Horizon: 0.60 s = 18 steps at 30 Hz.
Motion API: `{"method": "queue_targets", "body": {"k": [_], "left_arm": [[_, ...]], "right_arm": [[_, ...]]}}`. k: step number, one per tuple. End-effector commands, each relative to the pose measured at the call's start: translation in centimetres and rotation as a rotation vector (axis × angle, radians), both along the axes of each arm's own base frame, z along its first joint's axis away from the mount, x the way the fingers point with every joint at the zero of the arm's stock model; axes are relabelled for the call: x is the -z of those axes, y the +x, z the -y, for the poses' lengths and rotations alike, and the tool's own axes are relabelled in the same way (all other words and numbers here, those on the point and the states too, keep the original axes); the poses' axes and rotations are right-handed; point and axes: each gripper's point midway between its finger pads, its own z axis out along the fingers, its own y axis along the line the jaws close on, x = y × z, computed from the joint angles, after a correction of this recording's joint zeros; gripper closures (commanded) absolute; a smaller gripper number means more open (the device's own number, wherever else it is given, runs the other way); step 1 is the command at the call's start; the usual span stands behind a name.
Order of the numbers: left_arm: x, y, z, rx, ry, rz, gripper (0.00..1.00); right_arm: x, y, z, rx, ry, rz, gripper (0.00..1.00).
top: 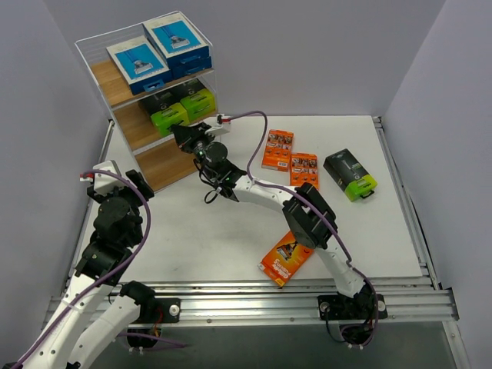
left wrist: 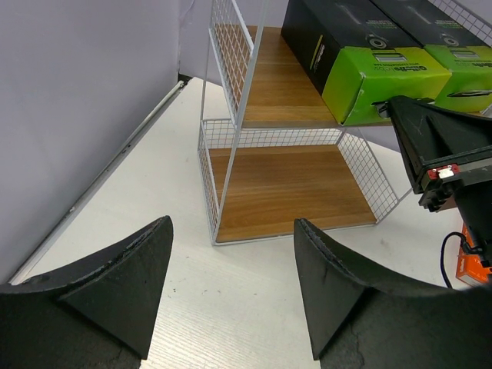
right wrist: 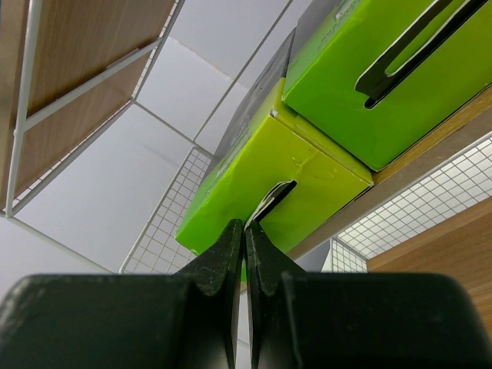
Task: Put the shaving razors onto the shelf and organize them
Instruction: Place the shaving razor onto shelf
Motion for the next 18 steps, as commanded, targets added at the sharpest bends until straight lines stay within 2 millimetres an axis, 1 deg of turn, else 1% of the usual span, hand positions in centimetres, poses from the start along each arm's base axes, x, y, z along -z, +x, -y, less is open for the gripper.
{"method": "queue_targets", "body": {"k": [1, 13, 18], "left_arm": [[-0.76, 0.13, 0.17, 0.009, -0.001, 0.026, 0.27], [-0.76, 0.14, 0.21, 0.010, -0.003, 0.027, 0.27], [-0.76, 0.14, 0.24, 0.012, -0.004, 0.027, 0.27]], "right_arm": [[-4.69, 0.54, 1.06, 0.016, 0.108, 0.079, 1.00], [-4.43, 1.26, 0.94, 0.002, 0.128, 0.067, 1.00], [-4.33, 1.22, 1.01, -0.003, 0.133, 0.059, 1.00]]}}
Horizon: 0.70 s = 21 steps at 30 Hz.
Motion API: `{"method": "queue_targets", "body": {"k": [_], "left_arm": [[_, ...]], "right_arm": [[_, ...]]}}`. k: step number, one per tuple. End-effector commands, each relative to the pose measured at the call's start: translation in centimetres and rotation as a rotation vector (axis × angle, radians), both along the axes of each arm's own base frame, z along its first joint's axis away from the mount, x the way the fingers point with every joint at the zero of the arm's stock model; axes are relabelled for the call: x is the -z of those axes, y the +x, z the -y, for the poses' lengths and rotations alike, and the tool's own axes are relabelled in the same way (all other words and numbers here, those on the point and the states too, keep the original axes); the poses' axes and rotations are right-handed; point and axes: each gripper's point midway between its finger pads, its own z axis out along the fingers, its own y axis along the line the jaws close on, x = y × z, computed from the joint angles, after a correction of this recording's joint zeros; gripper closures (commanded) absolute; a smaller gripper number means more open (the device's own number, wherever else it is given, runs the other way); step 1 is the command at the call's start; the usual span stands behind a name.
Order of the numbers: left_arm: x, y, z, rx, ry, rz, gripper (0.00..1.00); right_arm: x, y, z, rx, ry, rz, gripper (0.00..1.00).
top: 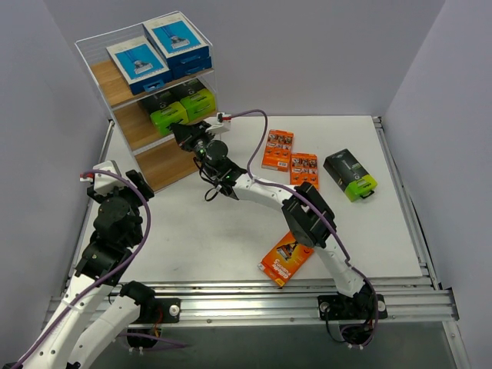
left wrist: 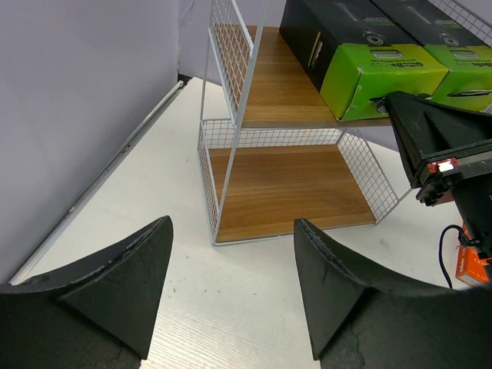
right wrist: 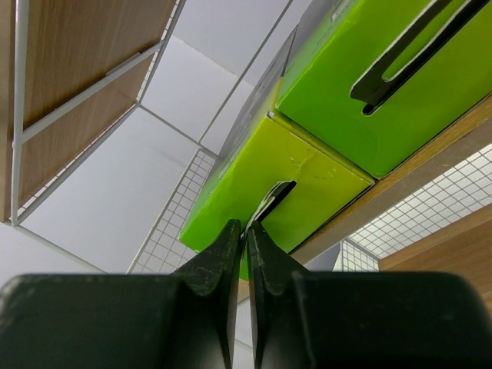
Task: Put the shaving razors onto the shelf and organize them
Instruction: Place the shaving razor onto shelf
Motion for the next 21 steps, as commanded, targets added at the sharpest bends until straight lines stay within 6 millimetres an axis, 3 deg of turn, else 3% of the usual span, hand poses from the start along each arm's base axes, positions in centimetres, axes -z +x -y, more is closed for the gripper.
{"method": "queue_targets", "body": {"k": [1, 3, 10, 21], "left_arm": [[-0.8, 0.1, 0.2, 0.011, -0.005, 0.030, 0.27], [-0.8, 0.1, 0.2, 0.013, -0.006, 0.029, 0.27], [-0.8, 0.1, 0.2, 0.013, -0.006, 0.029, 0.27], [-0.9, 0.1, 0.1, 0.007, 0.000, 0.029, 0.27]], "right_arm": [[-4.2, 0.6, 1.3, 0.025, 0.101, 0.067, 0.94], [-4.6, 0.6, 1.6, 0.028, 0.105, 0.068, 0.92], [-4.7, -0.1, 2.6, 0.035, 0.105, 0.063, 0.72], [-5.6, -1.4, 4.0, 0.051, 0.095, 0.077, 0.55]]}}
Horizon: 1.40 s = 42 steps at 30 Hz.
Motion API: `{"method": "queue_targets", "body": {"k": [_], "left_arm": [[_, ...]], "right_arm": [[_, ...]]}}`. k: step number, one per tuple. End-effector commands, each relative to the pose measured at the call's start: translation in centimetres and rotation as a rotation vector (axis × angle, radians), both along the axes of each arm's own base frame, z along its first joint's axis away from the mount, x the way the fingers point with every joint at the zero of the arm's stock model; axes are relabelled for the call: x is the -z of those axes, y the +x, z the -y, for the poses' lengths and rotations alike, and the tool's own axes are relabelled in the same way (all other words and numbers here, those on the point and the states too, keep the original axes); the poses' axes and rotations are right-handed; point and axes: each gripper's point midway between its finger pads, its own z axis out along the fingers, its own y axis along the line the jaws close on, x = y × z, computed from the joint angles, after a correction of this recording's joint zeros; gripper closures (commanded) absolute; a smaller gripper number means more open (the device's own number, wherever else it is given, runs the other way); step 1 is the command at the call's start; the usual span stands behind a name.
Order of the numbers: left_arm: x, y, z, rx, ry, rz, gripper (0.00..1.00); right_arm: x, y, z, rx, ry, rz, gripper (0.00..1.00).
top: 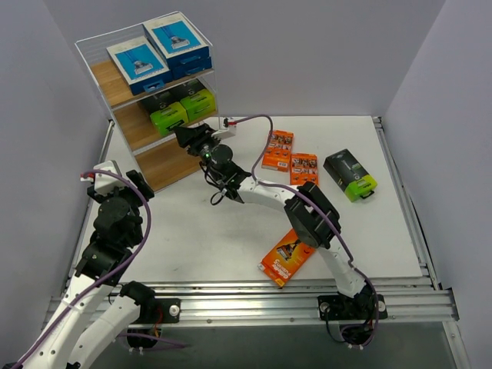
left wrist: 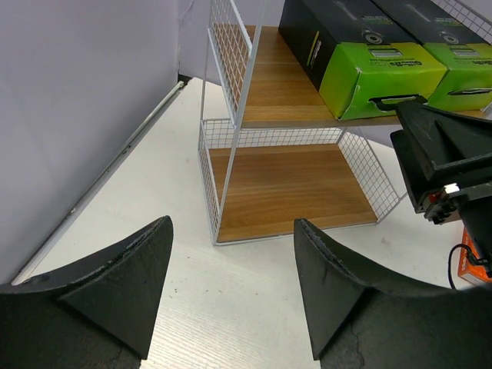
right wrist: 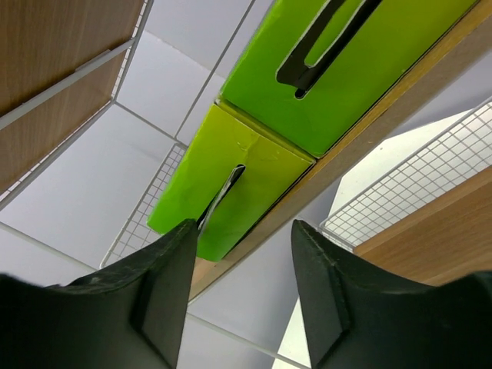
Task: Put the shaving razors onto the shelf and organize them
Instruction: Place the shaving razor onto shelf, then grab a shaving razor with the right arm
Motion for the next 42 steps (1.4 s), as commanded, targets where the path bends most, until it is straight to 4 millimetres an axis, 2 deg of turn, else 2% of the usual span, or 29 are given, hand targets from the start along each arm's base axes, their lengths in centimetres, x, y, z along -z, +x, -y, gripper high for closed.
{"method": "queue_targets", "body": {"k": [1, 6, 8, 9, 11, 13, 14, 15, 16, 17, 18, 20, 23, 25, 26, 27, 28, 29, 30, 31, 32, 34, 35, 36, 37, 38, 39, 40, 42], "left_arm": [[-0.9, 0.1, 0.1, 0.003, -0.005, 0.030, 0.27], [-0.9, 0.0, -0.2, -0.009, 0.001, 0.028, 0.27], [-0.9, 0.0, -0.3, -0.014, 0.001, 0.028, 0.27], [-0.9, -0.1, -0.3, -0.017, 0.004, 0.027, 0.27], [-0.9, -0.1, -0.4, -0.017, 0.006, 0.027, 0.27], [-0.9, 0.0, -0.4, -0.020, 0.010, 0.023, 0.27], [-0.9, -0.1, -0.4, -0.020, 0.010, 0.025, 0.27], [-0.9, 0.0, -0.4, -0.018, 0.012, 0.021, 0.27], [-0.8, 0.0, -0.2, -0.007, 0.013, 0.020, 0.27], [-0.8, 0.0, -0.1, -0.001, 0.014, 0.019, 0.27], [-0.9, 0.1, 0.1, 0.005, 0.015, 0.018, 0.27], [-0.9, 0.2, 0.4, 0.019, 0.018, 0.015, 0.27], [-0.4, 0.3, 0.9, 0.044, 0.029, 0.001, 0.23], [-0.4, 0.6, 1.6, 0.079, 0.051, 0.002, 0.16], [-0.4, 0.7, 2.5, 0.122, 0.053, 0.001, 0.14], [-0.3, 0.8, 3.1, 0.149, 0.061, -0.005, 0.11], [-0.3, 0.9, 3.5, 0.166, 0.064, -0.007, 0.10], [-0.5, 1.0, 4.1, 0.190, 0.068, -0.009, 0.08], [-0.1, 1.0, 4.7, 0.214, 0.078, -0.030, 0.07], [-0.1, 1.0, 5.0, 0.233, 0.082, -0.040, 0.04], [-0.8, 0.9, 5.3, 0.254, 0.081, -0.039, 0.03], [0.0, 0.6, 5.7, 0.290, 0.095, -0.093, 0.03], [0.1, 0.5, 5.8, 0.301, 0.100, -0.103, 0.03], [0.7, 0.2, 6.0, 0.325, 0.114, -0.122, 0.03], [1.1, 0.1, 6.0, 0.334, 0.122, -0.129, 0.03], [1.5, -0.1, 6.0, 0.337, 0.128, -0.134, 0.03], [2.7, -0.3, 5.9, 0.342, 0.135, -0.148, 0.03], [3.2, -0.5, 6.0, 0.349, 0.138, -0.149, 0.03], [2.8, -0.7, 6.1, 0.364, 0.134, -0.122, 0.03]], "right_arm": [[-7.9, -1.4, 2.7, 0.039, 0.110, 0.117, 0.51], [-9.0, -2.1, 3.1, 0.028, 0.115, 0.138, 0.41], [-8.7, -2.4, 3.4, 0.025, 0.112, 0.133, 0.39], [-9.4, -2.8, 3.7, 0.022, 0.123, 0.140, 0.39], [-8.3, -3.1, 4.2, 0.025, 0.101, 0.123, 0.38], [-9.1, -4.2, 5.0, 0.012, 0.097, 0.133, 0.37], [-7.6, -4.5, 5.4, 0.008, 0.065, 0.117, 0.37], [-8.5, -5.2, 6.1, 0.001, 0.056, 0.133, 0.37], [-8.3, -5.5, 6.6, 0.001, 0.040, 0.127, 0.37], [-5.9, -5.8, 7.1, -0.002, -0.018, 0.090, 0.37], [-6.8, -6.4, 8.1, -0.001, -0.024, 0.098, 0.37], [-5.1, -6.6, 9.9, 0.007, -0.094, 0.065, 0.36], [-2.3, -6.8, 13.8, -0.002, -0.180, -0.016, 0.35], [-0.8, -7.6, 16.4, -0.007, -0.222, -0.059, 0.34], [-0.6, -7.4, 18.9, 0.024, -0.248, -0.090, 0.34], [1.2, -7.6, 20.5, 0.039, -0.288, -0.129, 0.33], [1.6, -7.7, 21.8, 0.056, -0.309, -0.144, 0.33], [2.9, -7.3, 24.1, 0.097, -0.364, -0.184, 0.32], [1.9, -7.7, 25.7, 0.126, -0.364, -0.179, 0.30], [2.5, -7.9, 27.0, 0.148, -0.384, -0.197, 0.29], [2.3, -8.0, 29.2, 0.191, -0.400, -0.219, 0.28], [3.0, -7.9, 32.2, 0.277, -0.421, -0.271, 0.22], [4.5, -8.2, 33.8, 0.313, -0.445, -0.340, 0.21], [4.6, -7.8, 36.6, 0.394, -0.406, -0.387, 0.18], [5.3, -7.9, 38.1, 0.422, -0.388, -0.429, 0.18], [6.9, -8.4, 39.7, 0.442, -0.377, -0.487, 0.18], [7.7, -8.2, 42.3, 0.480, -0.320, -0.531, 0.22], [8.4, -8.4, 43.6, 0.496, -0.296, -0.554, 0.25], [10.2, -9.2, 46.0, 0.546, -0.253, -0.605, 0.32]]}}
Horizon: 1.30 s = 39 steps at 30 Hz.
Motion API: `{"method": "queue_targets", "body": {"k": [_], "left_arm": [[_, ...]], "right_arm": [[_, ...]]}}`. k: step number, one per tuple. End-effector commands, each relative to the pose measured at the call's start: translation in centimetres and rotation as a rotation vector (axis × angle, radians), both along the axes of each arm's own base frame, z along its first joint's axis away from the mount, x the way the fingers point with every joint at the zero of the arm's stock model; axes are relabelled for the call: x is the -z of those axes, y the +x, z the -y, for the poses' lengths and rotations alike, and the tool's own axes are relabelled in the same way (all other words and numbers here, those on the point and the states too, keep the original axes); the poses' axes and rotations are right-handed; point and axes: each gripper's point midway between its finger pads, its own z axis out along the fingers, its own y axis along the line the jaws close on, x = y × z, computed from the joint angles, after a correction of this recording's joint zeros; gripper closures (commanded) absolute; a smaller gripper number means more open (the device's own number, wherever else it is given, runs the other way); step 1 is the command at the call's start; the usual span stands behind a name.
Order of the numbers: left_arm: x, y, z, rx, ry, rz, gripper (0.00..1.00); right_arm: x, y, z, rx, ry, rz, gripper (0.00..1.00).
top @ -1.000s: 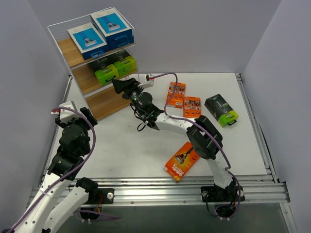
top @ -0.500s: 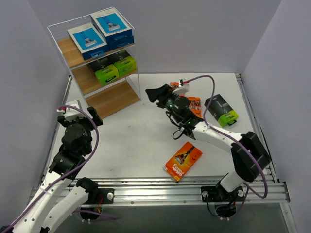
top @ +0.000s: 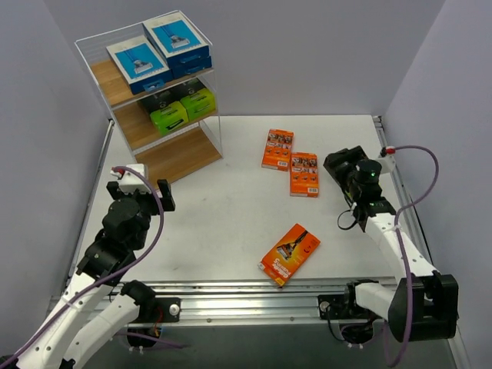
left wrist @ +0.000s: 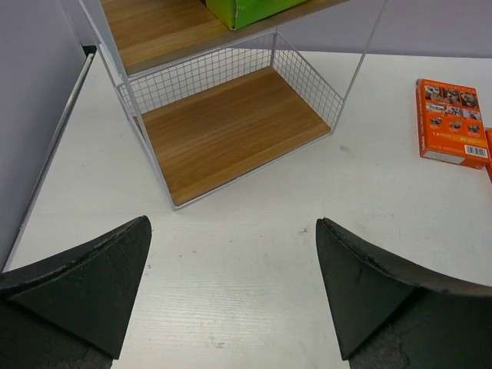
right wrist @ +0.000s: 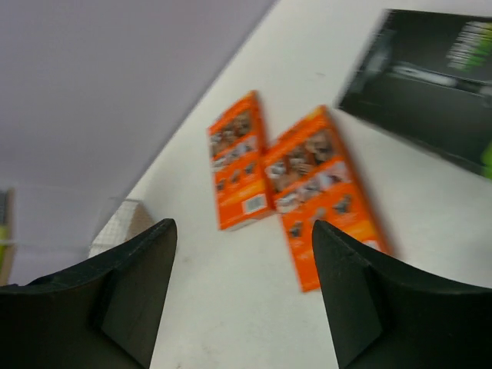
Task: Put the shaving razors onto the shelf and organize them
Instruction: Grab a shaving razor with the right arm
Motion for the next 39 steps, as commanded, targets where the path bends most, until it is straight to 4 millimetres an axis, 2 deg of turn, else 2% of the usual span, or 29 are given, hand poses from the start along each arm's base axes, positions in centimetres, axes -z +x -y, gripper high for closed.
{"method": "queue_targets", "body": {"k": [1, 3, 7, 9, 15, 18, 20, 21, 23, 29, 30, 35, 39], "left_arm": [[-0.3, -0.5, 0.8, 0.067, 0.006, 0.022, 0.03], [-0.3, -0.3, 1.2, 0.084, 0.010, 0.025, 0.04], [0.1, -0.1, 1.8, 0.107, 0.015, -0.005, 0.05], [0.2, -0.1, 2.0, 0.116, 0.011, -0.007, 0.06], [-0.3, -0.5, 1.2, 0.091, 0.009, 0.016, 0.06], [-0.5, -0.5, 0.7, 0.069, 0.015, 0.018, 0.05], [-0.5, -0.6, 0.6, 0.065, 0.025, 0.015, 0.00], [-0.8, -0.7, 0.6, 0.069, 0.027, 0.019, 0.07], [-1.0, -0.8, 0.5, 0.074, 0.034, 0.018, 0.13], [-1.0, -0.8, 0.8, 0.085, 0.021, 0.024, 0.07], [-0.9, -0.8, 0.8, 0.084, 0.021, 0.022, 0.07], [-1.0, -0.9, 0.7, 0.082, 0.019, 0.025, 0.06], [-1.1, -0.9, 0.5, 0.074, 0.018, 0.030, 0.06]], "right_arm": [[4.6, -2.1, 3.5, 0.078, 0.113, -0.143, 0.35], [5.6, -2.6, 4.9, 0.107, 0.138, -0.155, 0.41], [7.1, -3.0, 7.4, 0.155, 0.178, -0.169, 0.47], [7.9, -3.3, 7.8, 0.153, 0.191, -0.186, 0.52], [8.0, -4.6, 11.1, 0.246, 0.186, -0.178, 0.60], [9.2, -5.8, 13.3, 0.285, 0.229, -0.209, 0.66], [10.4, -6.4, 14.1, 0.291, 0.253, -0.236, 0.67], [10.7, -6.8, 14.6, 0.288, 0.270, -0.238, 0.68], [11.7, -7.2, 15.0, 0.288, 0.294, -0.252, 0.68], [13.0, -7.8, 16.7, 0.308, 0.269, -0.304, 0.69], [12.7, -7.6, 16.9, 0.306, 0.260, -0.300, 0.69], [14.4, -6.9, 17.3, 0.288, 0.261, -0.333, 0.73], [14.5, -6.5, 18.0, 0.301, 0.231, -0.311, 0.73]]}}
